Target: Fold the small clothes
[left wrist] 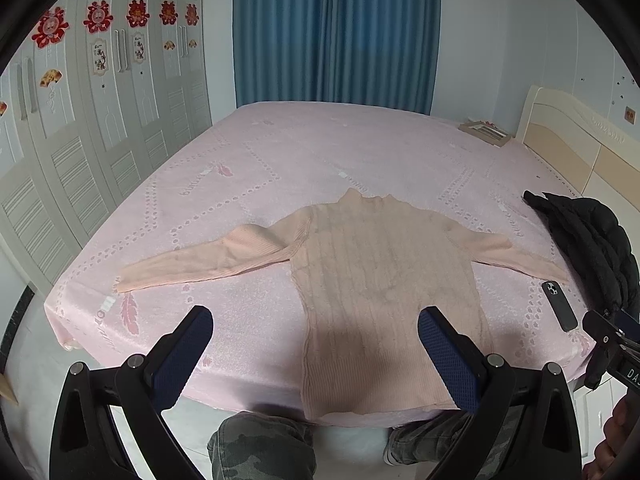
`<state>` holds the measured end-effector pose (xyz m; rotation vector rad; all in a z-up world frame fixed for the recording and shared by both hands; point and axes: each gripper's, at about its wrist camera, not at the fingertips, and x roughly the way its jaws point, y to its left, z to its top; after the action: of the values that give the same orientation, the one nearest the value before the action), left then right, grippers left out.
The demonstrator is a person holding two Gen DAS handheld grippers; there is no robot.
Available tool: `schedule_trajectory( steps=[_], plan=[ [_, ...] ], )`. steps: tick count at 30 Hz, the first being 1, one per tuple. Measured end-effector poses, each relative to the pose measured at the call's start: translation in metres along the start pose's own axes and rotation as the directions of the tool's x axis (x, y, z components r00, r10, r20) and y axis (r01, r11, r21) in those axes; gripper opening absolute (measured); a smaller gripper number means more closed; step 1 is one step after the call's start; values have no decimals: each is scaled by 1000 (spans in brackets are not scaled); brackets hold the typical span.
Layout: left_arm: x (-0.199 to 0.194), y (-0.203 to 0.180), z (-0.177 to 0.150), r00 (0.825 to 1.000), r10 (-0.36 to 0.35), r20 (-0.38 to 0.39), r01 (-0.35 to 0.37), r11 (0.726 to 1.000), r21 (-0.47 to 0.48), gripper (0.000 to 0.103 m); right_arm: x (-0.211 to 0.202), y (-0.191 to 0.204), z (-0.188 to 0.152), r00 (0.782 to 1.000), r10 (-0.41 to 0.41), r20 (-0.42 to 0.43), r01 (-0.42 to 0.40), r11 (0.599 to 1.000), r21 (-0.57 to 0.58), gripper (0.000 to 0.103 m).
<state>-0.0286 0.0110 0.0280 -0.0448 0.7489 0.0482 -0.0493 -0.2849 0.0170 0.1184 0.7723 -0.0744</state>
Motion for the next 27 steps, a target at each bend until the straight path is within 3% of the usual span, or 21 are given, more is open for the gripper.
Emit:
schedule_trajectory(
  steps=[27],
  plan=[
    [-10,-1,2,1000,-23,16,23,1000,-6,103,-11,-2,0,1000,10,11,-10,1000,19,103]
  ],
)
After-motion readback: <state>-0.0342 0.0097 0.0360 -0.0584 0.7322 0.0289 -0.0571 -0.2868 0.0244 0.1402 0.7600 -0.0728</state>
